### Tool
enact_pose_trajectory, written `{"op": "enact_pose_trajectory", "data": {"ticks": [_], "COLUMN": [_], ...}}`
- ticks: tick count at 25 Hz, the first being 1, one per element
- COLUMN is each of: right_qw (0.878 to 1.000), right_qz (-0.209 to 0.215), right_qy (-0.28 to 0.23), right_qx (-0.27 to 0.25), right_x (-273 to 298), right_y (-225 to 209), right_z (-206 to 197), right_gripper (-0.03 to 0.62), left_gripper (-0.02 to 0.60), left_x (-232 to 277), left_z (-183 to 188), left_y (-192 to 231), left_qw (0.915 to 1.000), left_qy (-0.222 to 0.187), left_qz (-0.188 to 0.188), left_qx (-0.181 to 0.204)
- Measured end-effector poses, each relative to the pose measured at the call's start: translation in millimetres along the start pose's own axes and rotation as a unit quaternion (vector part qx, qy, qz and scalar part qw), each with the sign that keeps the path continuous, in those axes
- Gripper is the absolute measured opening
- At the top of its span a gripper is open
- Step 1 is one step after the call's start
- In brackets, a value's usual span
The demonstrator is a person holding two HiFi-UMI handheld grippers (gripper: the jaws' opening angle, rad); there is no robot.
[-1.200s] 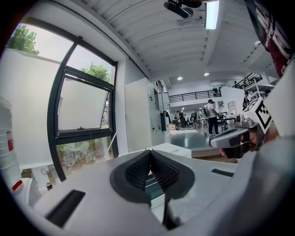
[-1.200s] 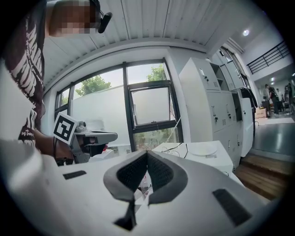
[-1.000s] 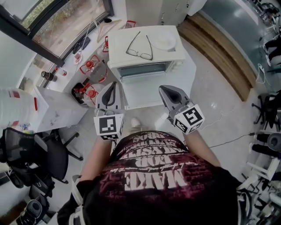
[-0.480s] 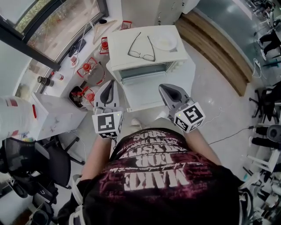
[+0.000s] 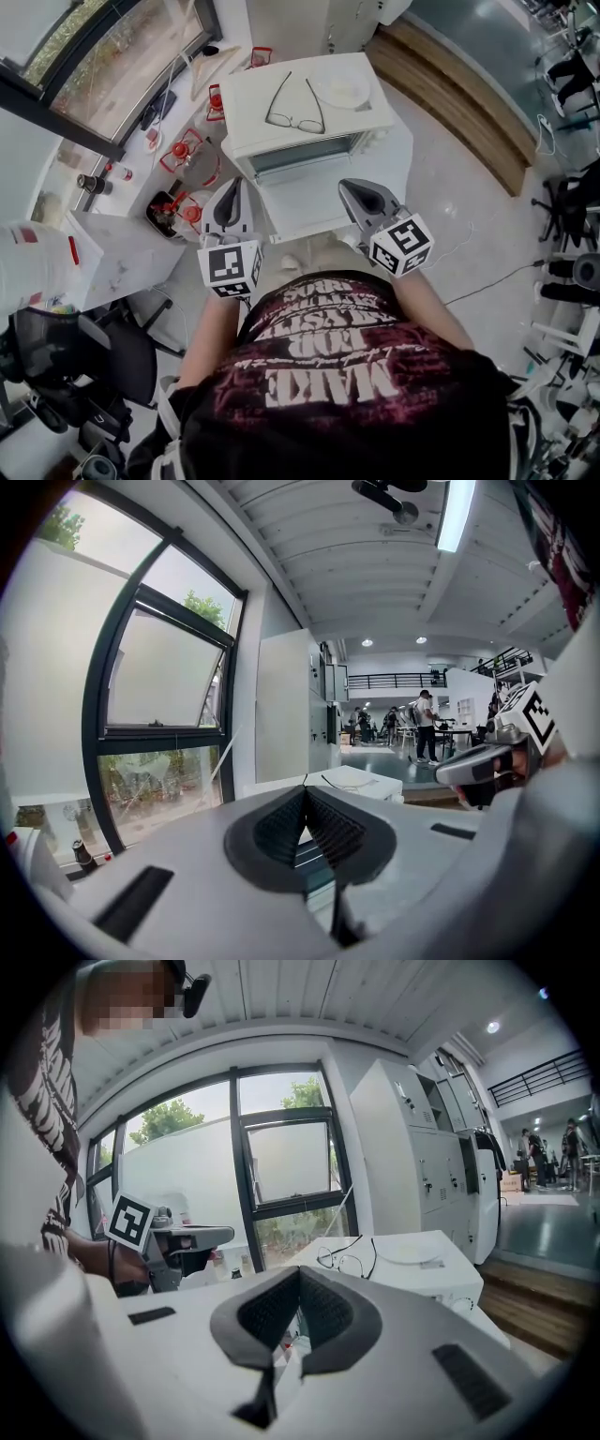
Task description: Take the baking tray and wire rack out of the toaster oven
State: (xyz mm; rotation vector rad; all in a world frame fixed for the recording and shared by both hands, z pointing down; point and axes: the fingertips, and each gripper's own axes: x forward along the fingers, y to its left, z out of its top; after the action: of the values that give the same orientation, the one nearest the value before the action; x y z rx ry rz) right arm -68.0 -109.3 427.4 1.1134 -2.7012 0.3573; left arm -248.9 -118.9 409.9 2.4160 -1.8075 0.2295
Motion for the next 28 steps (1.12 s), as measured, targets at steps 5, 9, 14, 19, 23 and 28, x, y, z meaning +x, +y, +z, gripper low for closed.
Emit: {"op": "enact_pose_trajectory", "data": {"ticks": [5,9,14,19,23,28], "right_qw": [1.000,0.999,0.998,0.995,0.993,0.989], "right_qz": [0.001,0.004,0.014,0.024,0.035,0.040], "right_qy": [0.010,0.021,0.044,0.064,0.076,0.088], "right_qx": [0.020,0.024,0.044,0.074,0.088,0.112], "right_x": [13.9,32.4,50.8,67.3,80.7,93.9], "right_y": [-15.0,-29.8,-45.8,-56.9,-61.2,-71.7], "right_z": [-11.6,-20.8,-37.9,-52.7,-65.3,-85.3], "right_gripper": [0.002,0.003,0.002,0.002,0.002,0.003], "left_gripper": [0.002,0.002,0.003,0.002,0.002,0.002], "left_x": [16.4,37.2,65.3,92.1,114.6,137.2], "left_z": [-5.8,-11.8,-20.5,-28.9,-38.5,-50.1], "left_y": [6.1,11.9,12.4,10.6,15.3,13.3], "left_qw": [0.9999,0.9997,0.9994,0.9991,0.9990,0.9991], "left_qy": [0.014,0.023,0.034,0.040,0.039,0.039], "left_qz": [0.005,0.004,0.004,0.003,0.009,0.003], "left_qx": [0.000,0.002,0.004,0.014,0.020,0.018]}}
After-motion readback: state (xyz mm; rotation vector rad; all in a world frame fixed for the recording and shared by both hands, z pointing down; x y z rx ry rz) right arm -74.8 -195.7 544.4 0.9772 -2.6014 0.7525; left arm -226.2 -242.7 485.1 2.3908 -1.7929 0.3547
